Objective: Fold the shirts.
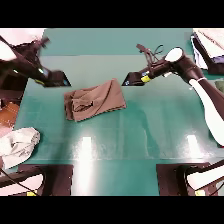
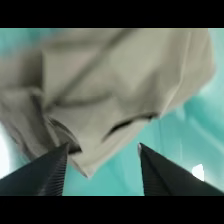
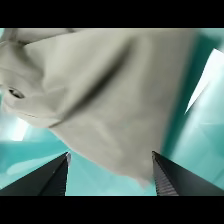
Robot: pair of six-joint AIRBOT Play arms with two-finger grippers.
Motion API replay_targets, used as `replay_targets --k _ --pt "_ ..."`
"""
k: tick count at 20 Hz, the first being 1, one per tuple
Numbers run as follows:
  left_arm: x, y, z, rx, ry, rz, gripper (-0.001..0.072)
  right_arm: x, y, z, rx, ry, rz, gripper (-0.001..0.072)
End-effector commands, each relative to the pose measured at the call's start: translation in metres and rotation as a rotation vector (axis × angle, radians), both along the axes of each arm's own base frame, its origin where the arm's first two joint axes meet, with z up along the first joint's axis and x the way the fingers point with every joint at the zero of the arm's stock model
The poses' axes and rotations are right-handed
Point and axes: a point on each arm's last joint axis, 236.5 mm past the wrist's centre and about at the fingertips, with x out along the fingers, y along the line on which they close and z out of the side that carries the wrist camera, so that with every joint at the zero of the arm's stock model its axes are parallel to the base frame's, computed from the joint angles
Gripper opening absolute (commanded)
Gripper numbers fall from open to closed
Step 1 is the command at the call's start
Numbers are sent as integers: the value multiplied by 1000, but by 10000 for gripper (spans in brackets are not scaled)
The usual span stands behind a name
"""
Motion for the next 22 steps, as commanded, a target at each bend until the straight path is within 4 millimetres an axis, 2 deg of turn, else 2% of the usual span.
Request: replay_targets --k 1,3,6,9,10,11,12,13,16,19,22 --pt "-20 -9 -63 17 94 36 519 -8 -20 -8 5 54 -38 589" --pt "-20 -4 -83 28 97 82 519 -13 -14 -9 4 58 -23 589" --pt "-37 -4 -110 27 167 92 519 -18 -1 -8 3 51 3 589" --pt "-22 -13 -109 -40 117 149 517 -22 10 -8 3 39 18 589" --pt "-17 -13 -108 -45 96 160 404 -23 13 -8 3 39 25 589" --pt "-13 -13 -107 -46 79 168 232 -25 13 -8 3 42 29 589" --pt "-8 -12 -104 -51 59 179 95 -25 13 -8 3 45 31 589" --pt "-4 -12 -100 -52 37 184 23 -25 13 -8 3 45 30 589" --pt "14 -4 -73 -17 -42 162 23 -25 10 -8 3 51 29 589" --pt "39 23 -44 92 -149 206 23 -25 10 -8 2 50 29 588" --pt "52 49 -43 187 -197 267 23 -25 10 -8 2 50 29 588"
